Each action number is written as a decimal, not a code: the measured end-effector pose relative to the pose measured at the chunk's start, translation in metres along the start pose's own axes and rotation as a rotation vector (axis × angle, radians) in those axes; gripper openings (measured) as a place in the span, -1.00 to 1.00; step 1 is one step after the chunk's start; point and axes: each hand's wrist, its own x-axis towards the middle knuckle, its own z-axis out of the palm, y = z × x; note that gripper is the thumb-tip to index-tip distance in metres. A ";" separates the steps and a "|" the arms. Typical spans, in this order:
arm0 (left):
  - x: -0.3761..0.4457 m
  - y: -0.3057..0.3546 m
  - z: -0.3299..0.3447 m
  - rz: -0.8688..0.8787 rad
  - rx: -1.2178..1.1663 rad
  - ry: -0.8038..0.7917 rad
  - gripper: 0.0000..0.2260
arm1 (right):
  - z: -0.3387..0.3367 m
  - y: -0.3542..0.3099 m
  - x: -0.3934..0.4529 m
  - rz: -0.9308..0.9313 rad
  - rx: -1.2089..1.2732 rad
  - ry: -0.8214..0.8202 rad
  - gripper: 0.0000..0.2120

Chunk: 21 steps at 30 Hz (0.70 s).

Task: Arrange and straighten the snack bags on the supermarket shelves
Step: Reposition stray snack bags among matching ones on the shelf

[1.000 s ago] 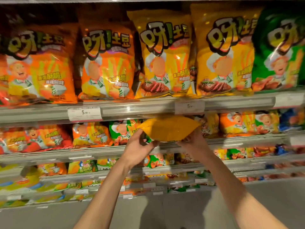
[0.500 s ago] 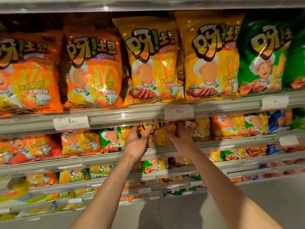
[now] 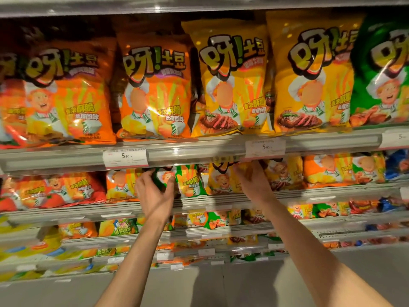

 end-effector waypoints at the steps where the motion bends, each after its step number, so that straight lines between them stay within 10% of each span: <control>1: 0.004 -0.004 -0.001 -0.032 0.028 -0.036 -0.43 | 0.000 -0.001 -0.002 0.011 0.000 0.008 -0.48; 11: 0.027 -0.017 -0.002 -0.050 -0.061 -0.178 -0.38 | 0.014 0.003 -0.024 0.085 -0.047 0.108 0.03; 21: 0.021 -0.011 -0.007 -0.024 -0.288 -0.249 -0.42 | 0.010 -0.003 -0.021 0.118 -0.183 0.051 -0.13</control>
